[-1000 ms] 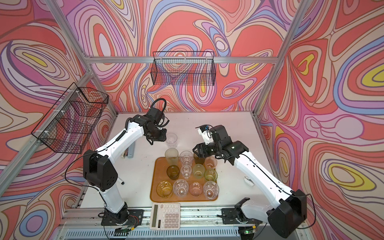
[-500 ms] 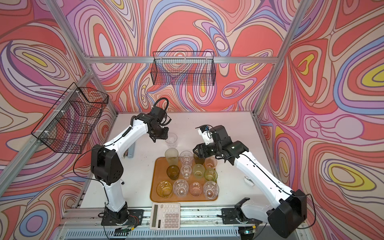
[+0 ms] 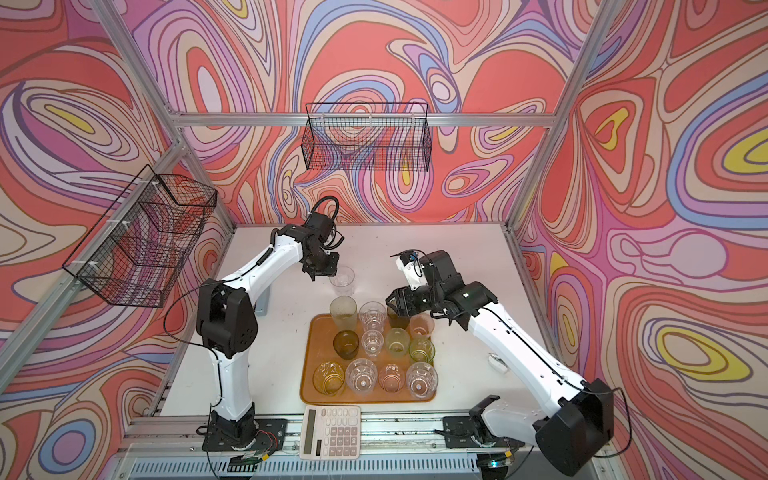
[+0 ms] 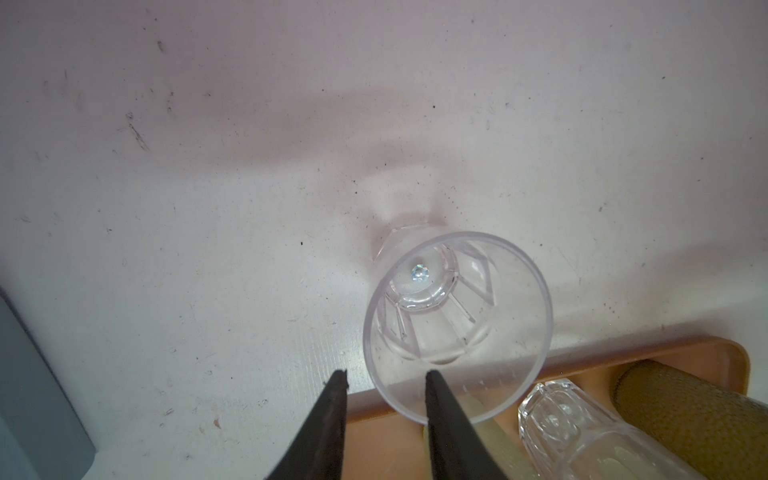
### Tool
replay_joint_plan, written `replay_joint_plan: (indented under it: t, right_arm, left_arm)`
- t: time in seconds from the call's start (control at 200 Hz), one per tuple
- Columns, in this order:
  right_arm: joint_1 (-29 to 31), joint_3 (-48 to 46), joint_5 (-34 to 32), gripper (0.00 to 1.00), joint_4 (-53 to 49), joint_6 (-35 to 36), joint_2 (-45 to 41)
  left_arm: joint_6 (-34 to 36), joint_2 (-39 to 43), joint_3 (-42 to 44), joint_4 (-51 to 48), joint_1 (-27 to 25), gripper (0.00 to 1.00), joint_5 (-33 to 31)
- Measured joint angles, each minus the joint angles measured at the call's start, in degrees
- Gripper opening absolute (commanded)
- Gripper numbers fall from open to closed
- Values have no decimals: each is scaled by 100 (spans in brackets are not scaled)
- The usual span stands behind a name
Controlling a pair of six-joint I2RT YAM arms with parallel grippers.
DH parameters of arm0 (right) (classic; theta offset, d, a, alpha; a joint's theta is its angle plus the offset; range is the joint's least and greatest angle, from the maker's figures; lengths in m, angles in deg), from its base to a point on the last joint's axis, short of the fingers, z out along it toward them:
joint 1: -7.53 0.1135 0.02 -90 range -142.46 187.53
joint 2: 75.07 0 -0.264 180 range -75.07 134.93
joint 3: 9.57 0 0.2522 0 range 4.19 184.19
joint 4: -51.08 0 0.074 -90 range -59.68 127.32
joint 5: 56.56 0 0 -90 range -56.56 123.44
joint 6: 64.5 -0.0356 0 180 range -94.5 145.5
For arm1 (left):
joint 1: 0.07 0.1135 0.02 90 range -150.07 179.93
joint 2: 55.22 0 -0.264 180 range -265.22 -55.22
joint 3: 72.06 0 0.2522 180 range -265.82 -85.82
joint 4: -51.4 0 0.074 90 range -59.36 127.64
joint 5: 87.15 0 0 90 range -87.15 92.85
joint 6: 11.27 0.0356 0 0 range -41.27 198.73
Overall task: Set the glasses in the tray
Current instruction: 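Lower the left gripper and close it on the clear faceted tumbler, then lift the clear tumbler with the left gripper and carry it toward the tray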
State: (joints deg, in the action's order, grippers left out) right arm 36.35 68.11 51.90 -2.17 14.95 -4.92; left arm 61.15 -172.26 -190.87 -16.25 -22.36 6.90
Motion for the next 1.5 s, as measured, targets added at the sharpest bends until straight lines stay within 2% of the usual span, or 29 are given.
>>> replay_joint_plan:
  t: [0.451, 0.972, 1.502]
  right_arm:
    - [2, 0, -28, 66, -2, 52, 0]
    - [0, 0, -26, 66, 0, 109, 2]
    - [0, 0, -26, 66, 0, 109, 2]
  left_arm:
    - [-68, -297, -7, 15, 96, 28, 70]
    - [-70, -376, -42, 13, 98, 12, 72]
    - [-70, -380, -103, 4, 98, 0, 63]
